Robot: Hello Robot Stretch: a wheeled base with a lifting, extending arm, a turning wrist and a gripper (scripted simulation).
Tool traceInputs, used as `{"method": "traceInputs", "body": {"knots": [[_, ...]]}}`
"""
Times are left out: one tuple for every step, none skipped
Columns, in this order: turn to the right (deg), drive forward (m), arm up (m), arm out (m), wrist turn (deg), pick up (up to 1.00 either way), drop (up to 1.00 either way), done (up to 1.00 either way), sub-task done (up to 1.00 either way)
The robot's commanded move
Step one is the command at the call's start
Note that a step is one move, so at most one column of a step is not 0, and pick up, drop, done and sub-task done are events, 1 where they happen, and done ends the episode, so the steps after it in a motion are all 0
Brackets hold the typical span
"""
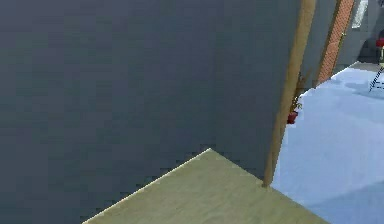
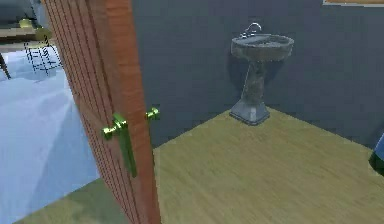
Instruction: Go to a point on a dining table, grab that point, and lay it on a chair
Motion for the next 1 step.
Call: {"method": "traceInputs", "body": {"knots": [[24.0,0.00,0.00,0.00,0.0,0.00,0.00,0.00,0.00]]}}
